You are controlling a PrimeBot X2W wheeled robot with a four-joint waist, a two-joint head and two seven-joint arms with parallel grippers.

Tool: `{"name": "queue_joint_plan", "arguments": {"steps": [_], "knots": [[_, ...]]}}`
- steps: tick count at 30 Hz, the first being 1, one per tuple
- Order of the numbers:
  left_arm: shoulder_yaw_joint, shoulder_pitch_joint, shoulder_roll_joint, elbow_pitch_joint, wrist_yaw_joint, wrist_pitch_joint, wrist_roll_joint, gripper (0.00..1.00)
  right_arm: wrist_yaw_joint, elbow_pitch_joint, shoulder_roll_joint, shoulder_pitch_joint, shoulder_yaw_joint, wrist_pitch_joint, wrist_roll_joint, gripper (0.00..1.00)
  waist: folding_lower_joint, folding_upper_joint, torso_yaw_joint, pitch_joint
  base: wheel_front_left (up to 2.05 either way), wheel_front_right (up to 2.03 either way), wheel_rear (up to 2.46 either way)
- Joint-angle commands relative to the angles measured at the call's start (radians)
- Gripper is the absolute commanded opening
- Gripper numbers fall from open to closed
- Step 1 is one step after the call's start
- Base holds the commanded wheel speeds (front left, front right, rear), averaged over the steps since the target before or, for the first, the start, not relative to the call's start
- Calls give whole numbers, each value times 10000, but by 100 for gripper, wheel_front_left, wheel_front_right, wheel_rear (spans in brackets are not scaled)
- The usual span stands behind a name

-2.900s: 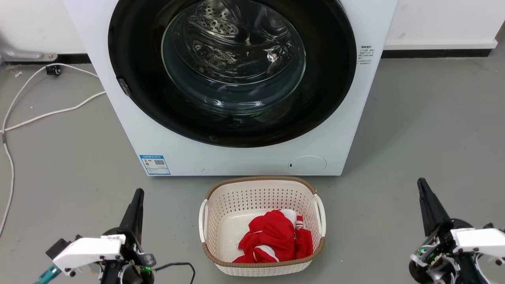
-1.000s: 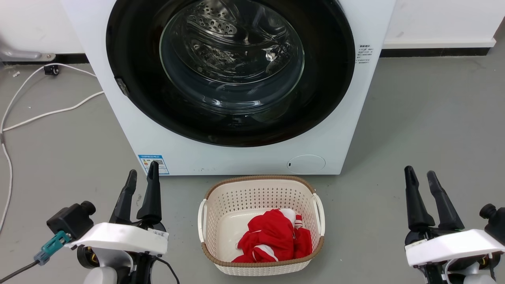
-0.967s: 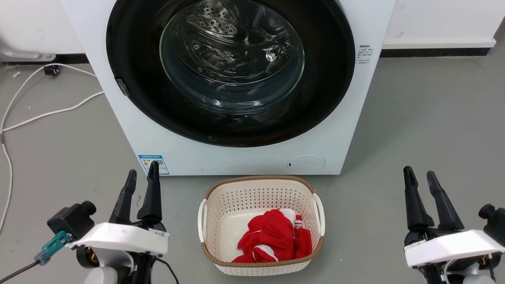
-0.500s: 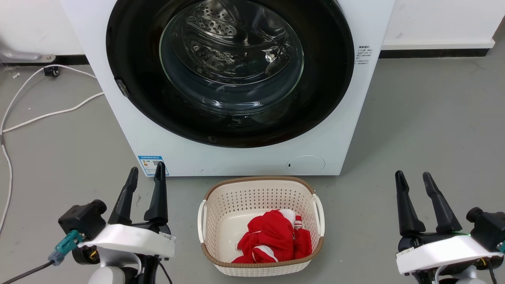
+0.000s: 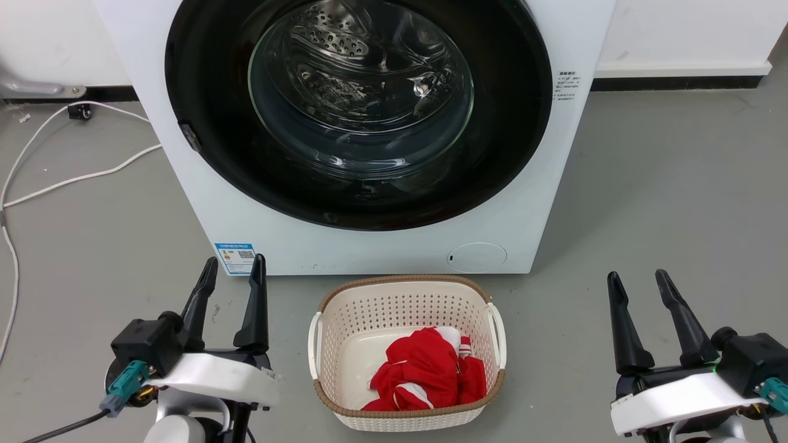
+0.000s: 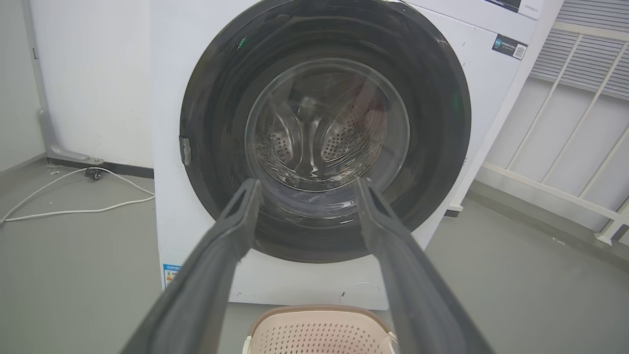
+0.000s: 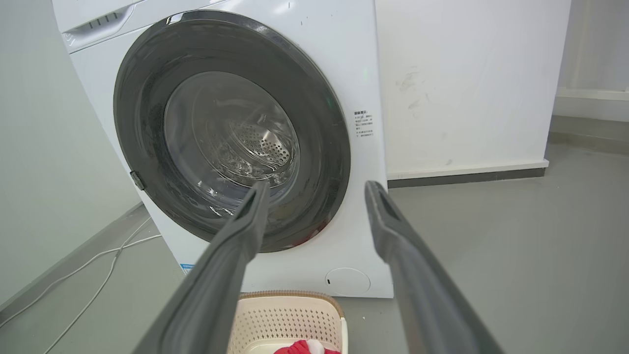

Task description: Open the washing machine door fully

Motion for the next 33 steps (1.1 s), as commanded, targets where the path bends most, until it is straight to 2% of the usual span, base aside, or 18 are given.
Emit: {"name": "queue_joint_plan", "arguments": {"steps": [1,33], "knots": [[-39,-26,73,-110,57,-94,257,100,-3,-130,21,40,31,-88,-285,100,0,0,-3,-1,0,0,0],[-49,256,-162,-7,119,-732,2582,100,-3,-233,44,264,88,-491,-2121,100,0,0,4,-20,0,0,0]]}}
